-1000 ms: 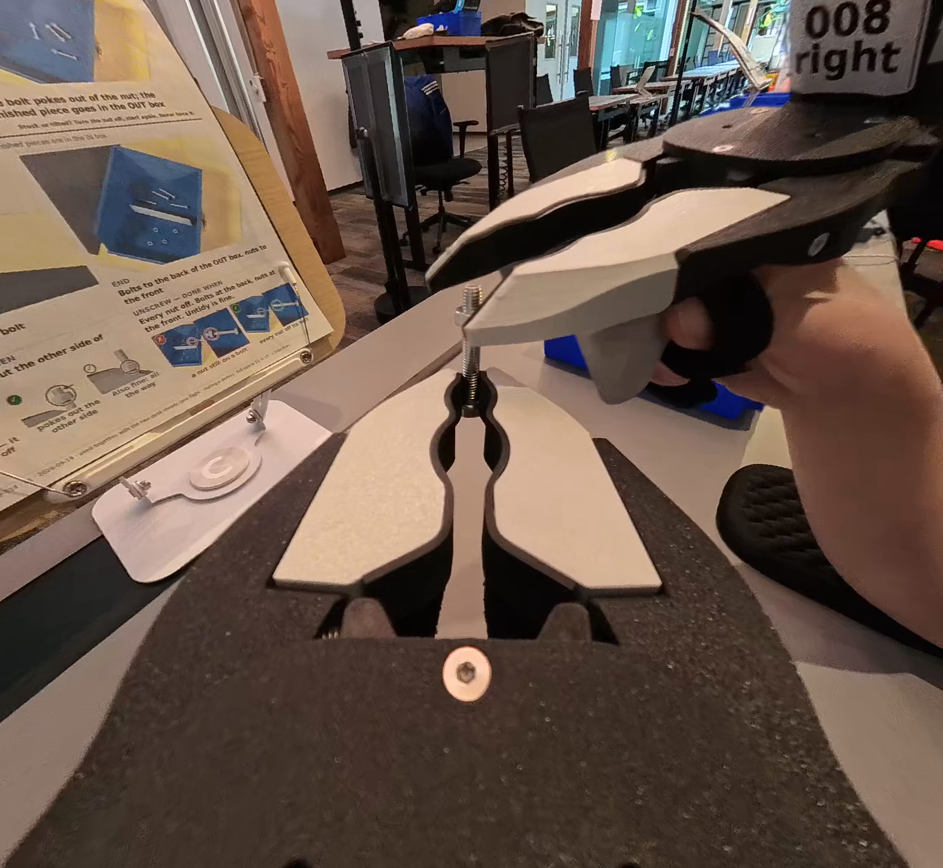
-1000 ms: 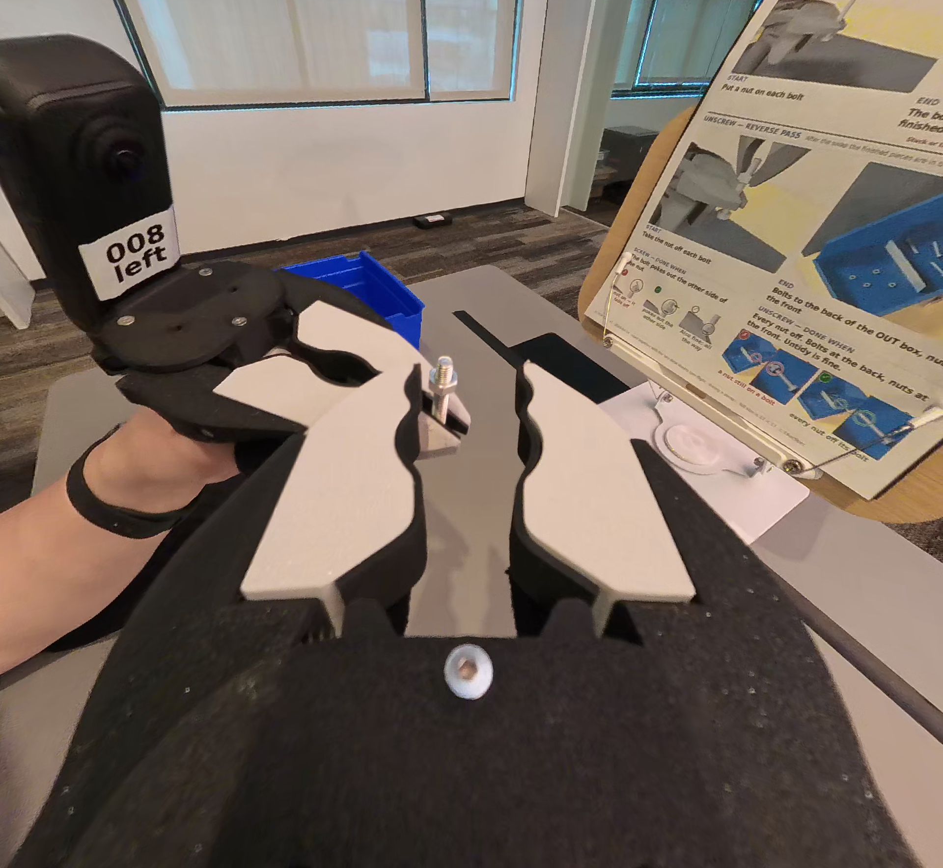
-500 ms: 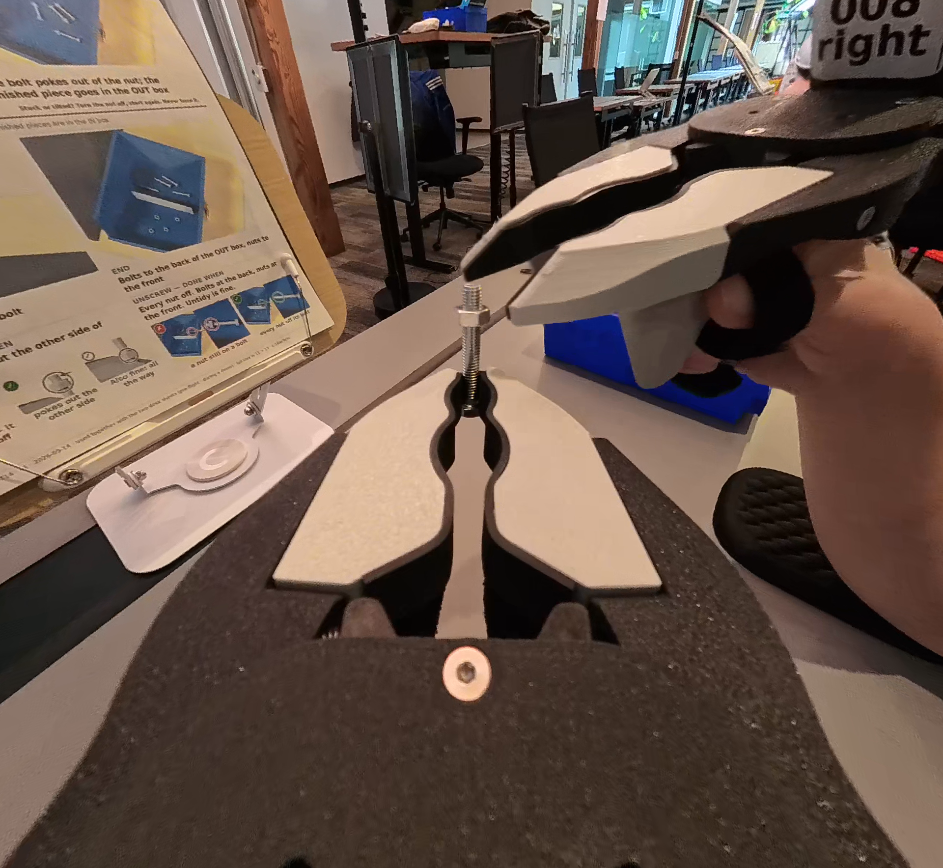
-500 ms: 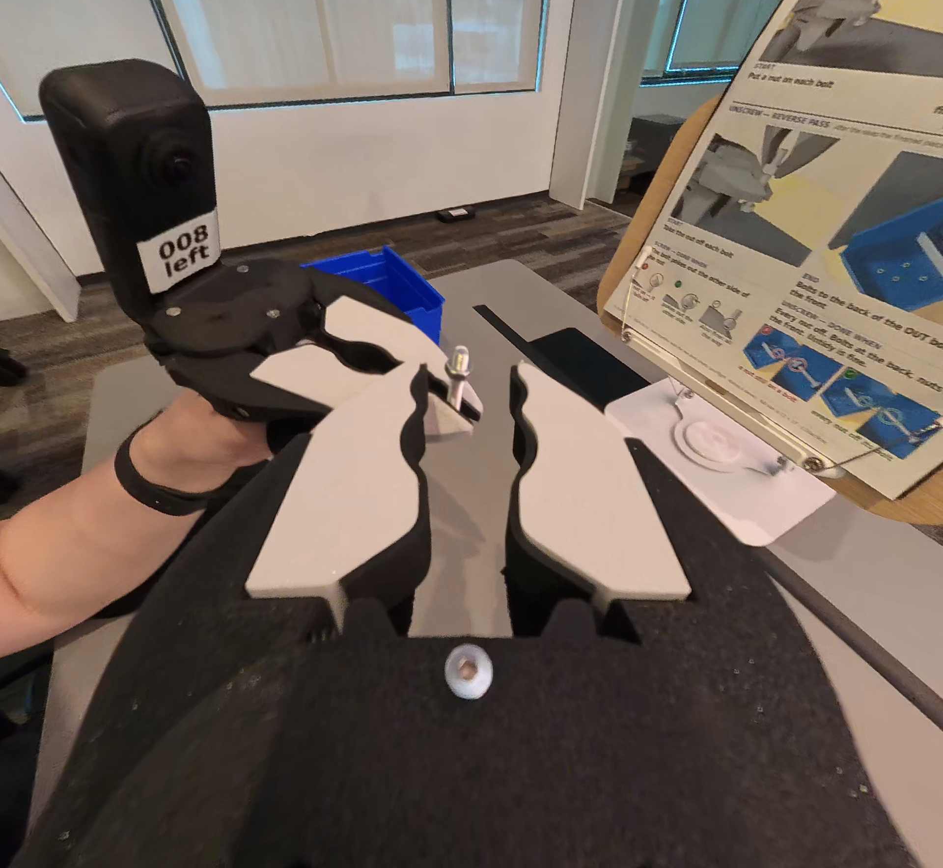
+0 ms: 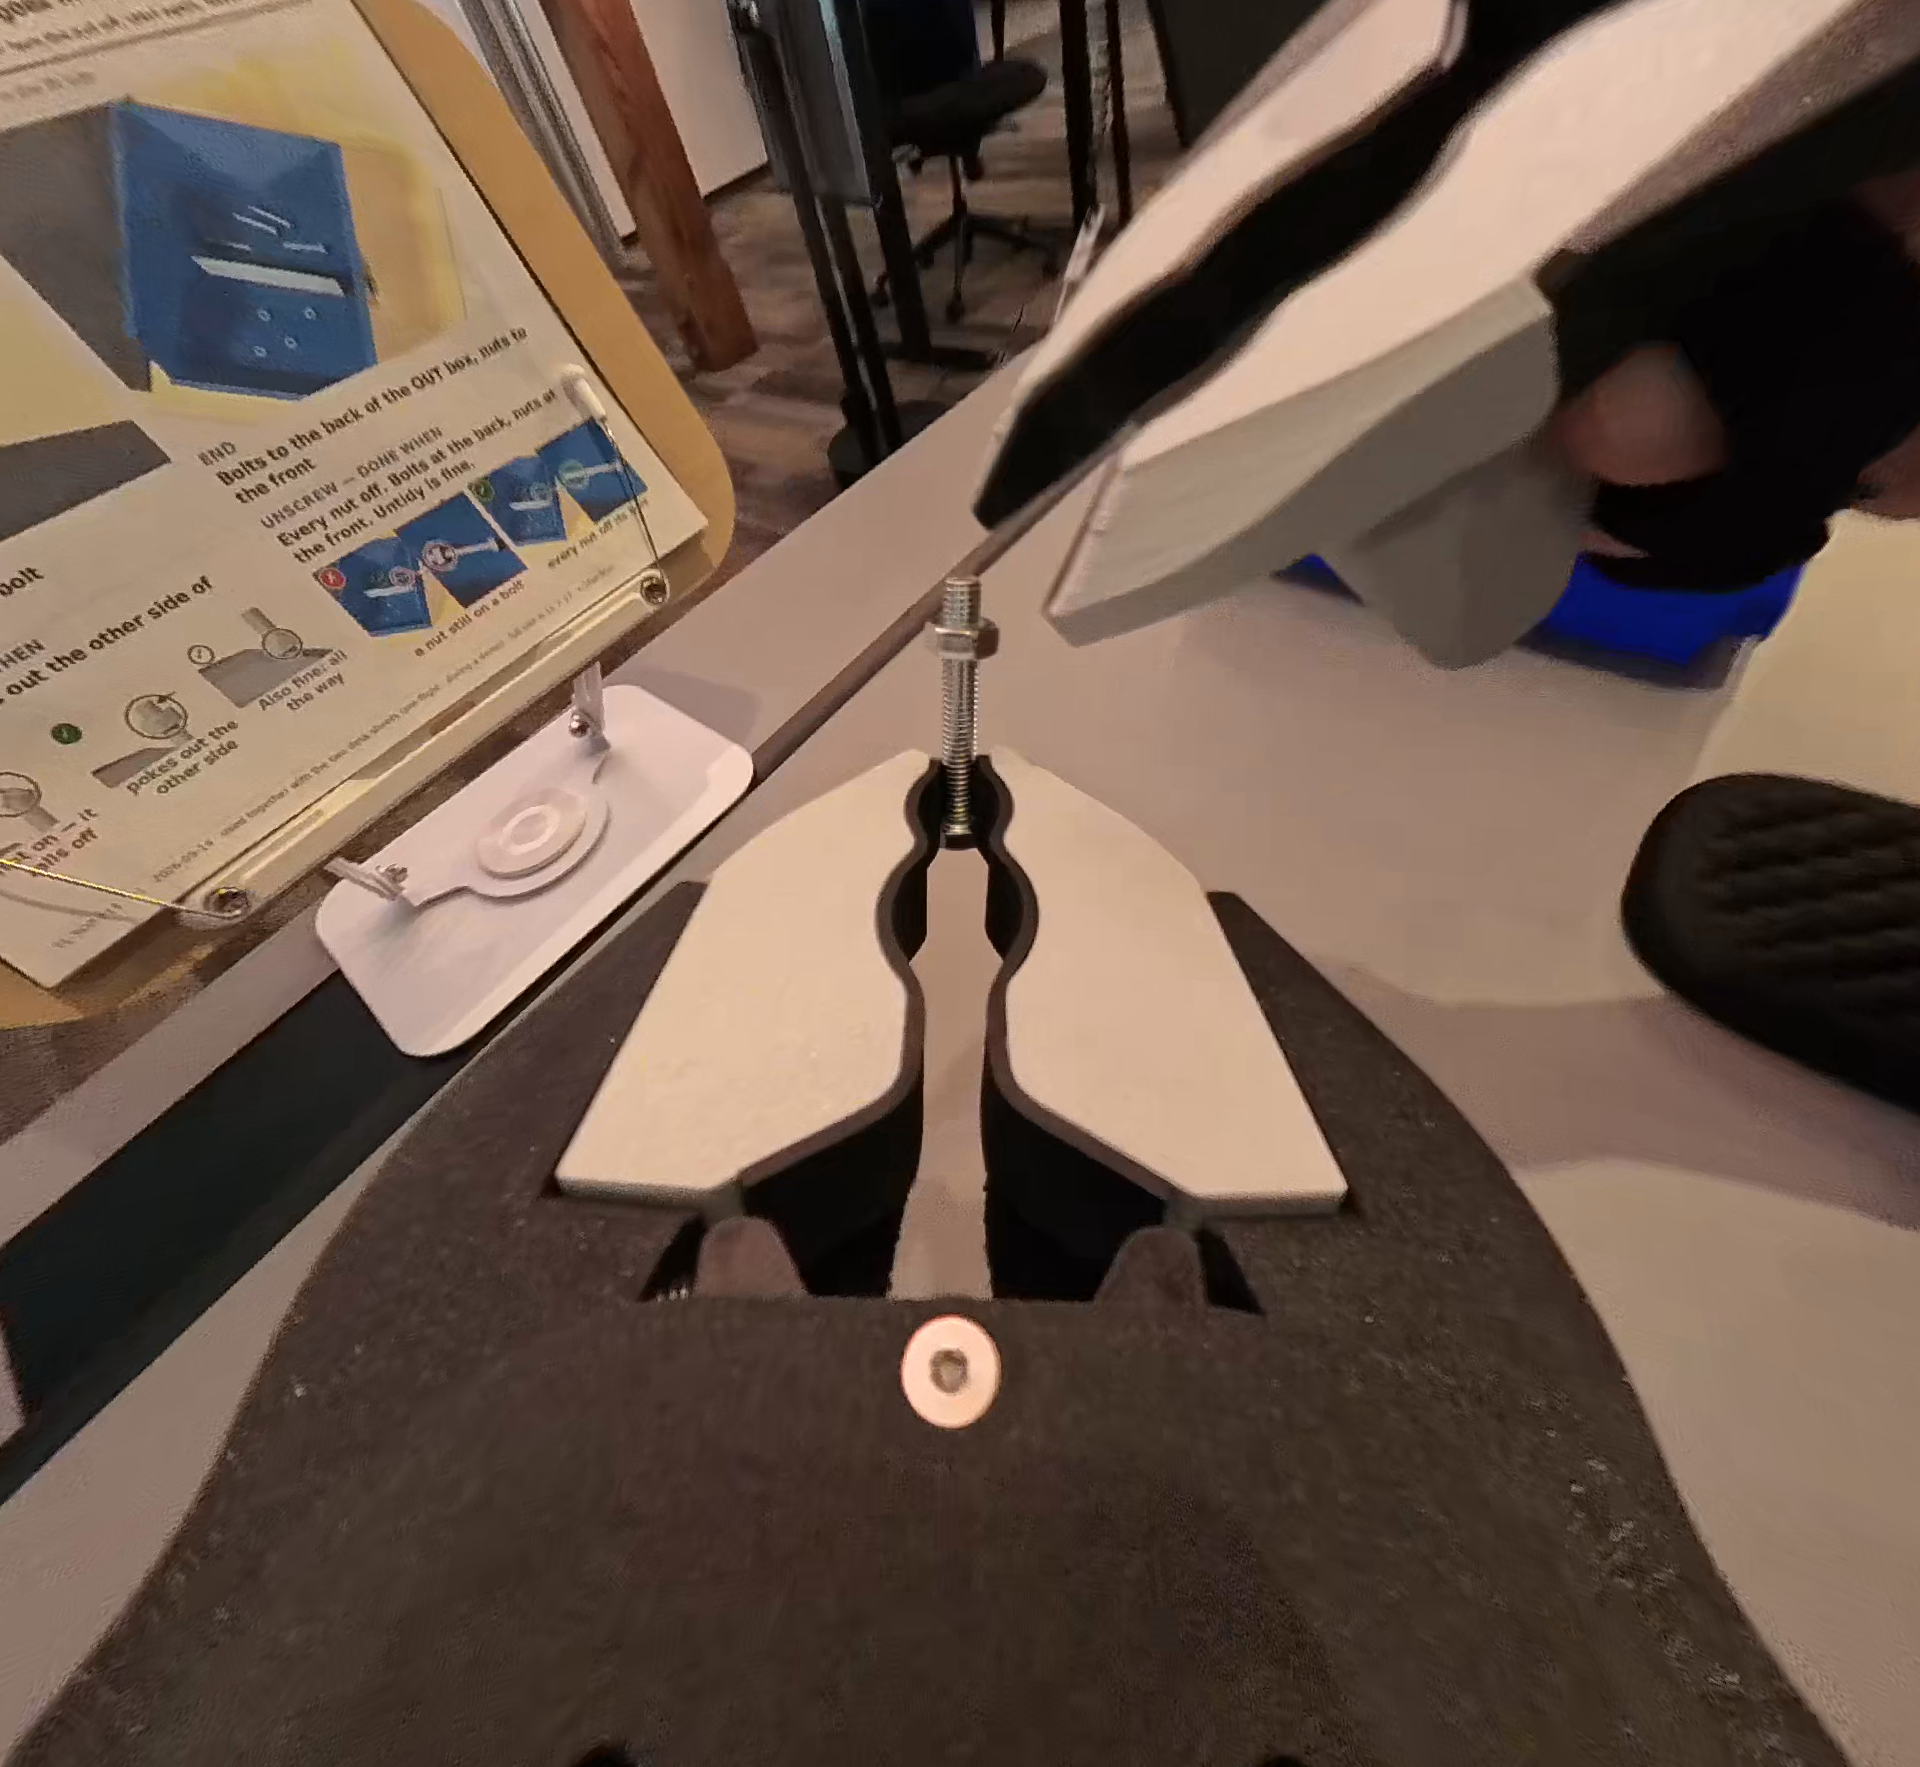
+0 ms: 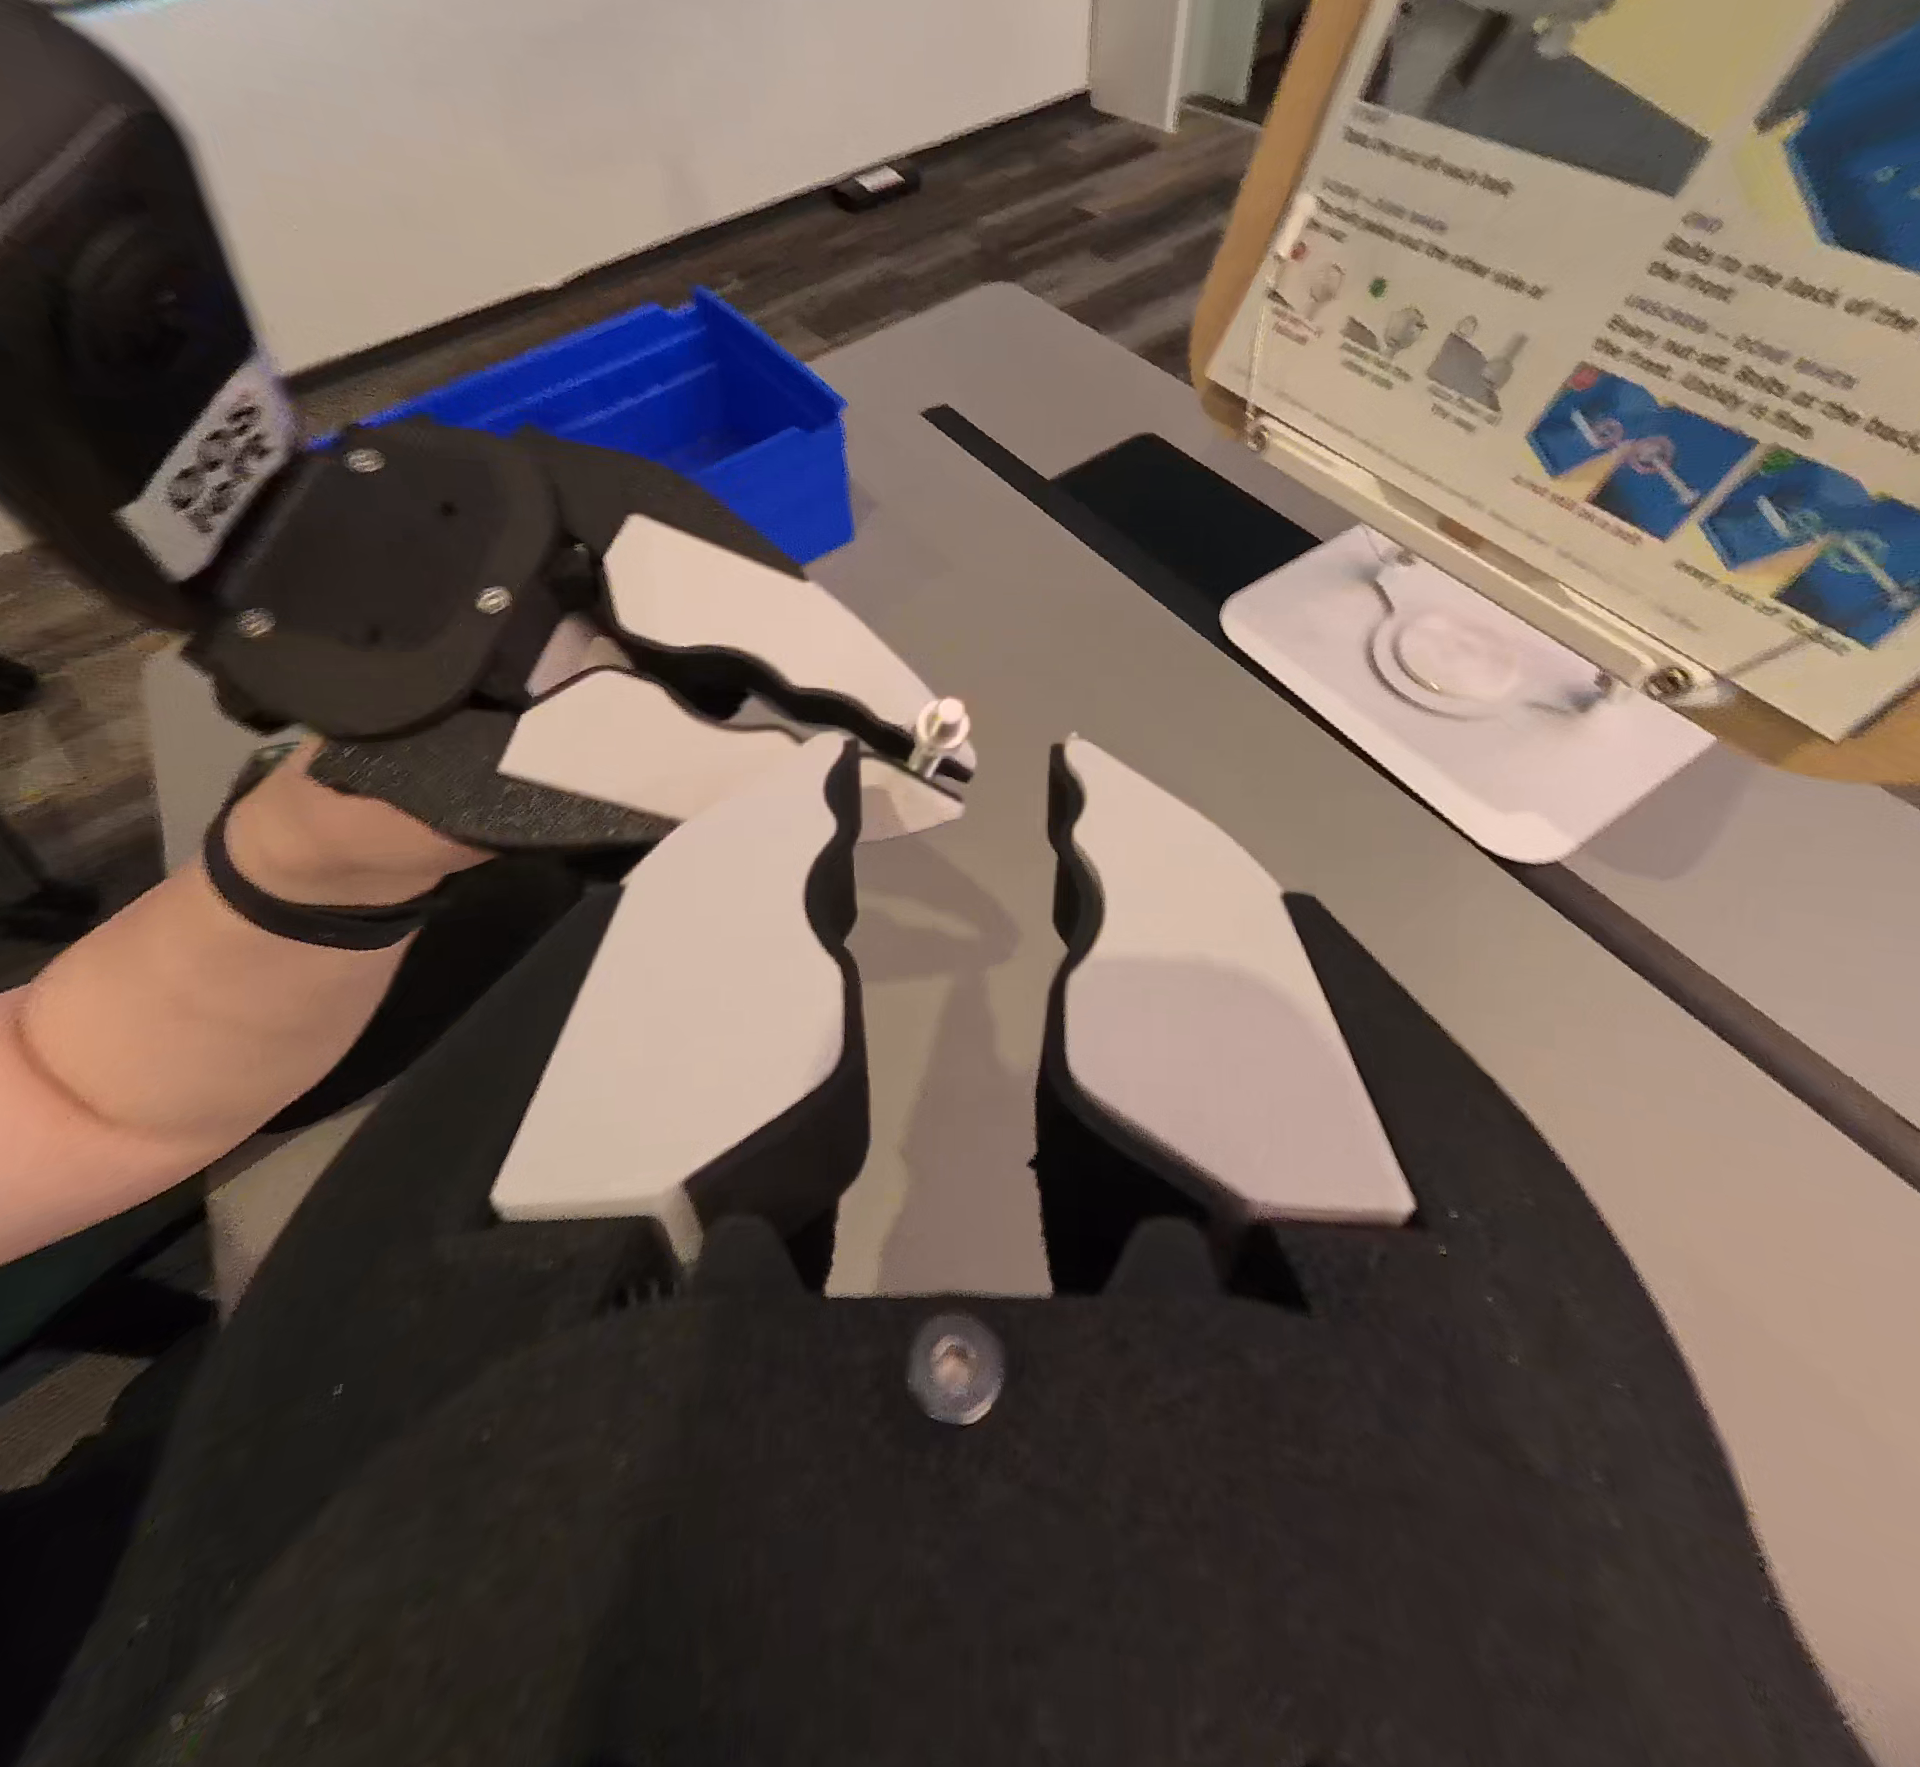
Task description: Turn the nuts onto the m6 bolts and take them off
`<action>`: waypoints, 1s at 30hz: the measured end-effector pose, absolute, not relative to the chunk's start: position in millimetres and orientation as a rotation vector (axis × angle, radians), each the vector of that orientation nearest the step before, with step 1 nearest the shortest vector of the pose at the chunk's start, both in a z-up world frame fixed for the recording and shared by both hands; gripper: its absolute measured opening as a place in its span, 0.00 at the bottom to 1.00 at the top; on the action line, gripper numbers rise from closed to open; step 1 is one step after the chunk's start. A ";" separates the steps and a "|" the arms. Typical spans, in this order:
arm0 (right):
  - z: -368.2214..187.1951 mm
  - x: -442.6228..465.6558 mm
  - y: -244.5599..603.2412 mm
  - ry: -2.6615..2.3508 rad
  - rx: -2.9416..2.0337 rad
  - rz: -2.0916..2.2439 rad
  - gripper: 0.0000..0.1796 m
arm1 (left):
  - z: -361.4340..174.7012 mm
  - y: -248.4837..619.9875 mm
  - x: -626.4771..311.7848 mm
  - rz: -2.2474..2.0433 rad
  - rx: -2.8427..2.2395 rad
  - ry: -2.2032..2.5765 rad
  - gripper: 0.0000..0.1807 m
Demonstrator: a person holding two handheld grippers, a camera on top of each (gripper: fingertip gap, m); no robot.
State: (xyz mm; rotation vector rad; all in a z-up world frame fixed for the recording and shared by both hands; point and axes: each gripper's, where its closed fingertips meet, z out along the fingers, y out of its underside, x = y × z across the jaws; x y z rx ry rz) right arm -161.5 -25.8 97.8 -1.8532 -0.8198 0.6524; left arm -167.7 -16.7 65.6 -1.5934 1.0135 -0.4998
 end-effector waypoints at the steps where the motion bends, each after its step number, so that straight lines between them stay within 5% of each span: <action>1: 93.9 -159.1 -21.6 -0.804 -1.875 0.634 0.19 | 60.6 -15.8 -165.4 -0.469 -1.599 1.034 0.03; 9: 60.1 -139.0 -13.1 -0.804 -2.073 0.663 0.16 | 48.4 -13.4 -159.9 -0.384 -1.613 1.078 0.03; 30: 73.6 -152.3 -13.1 -0.839 -1.971 0.565 0.19 | 52.3 -19.3 -156.8 -0.370 -1.588 1.093 0.03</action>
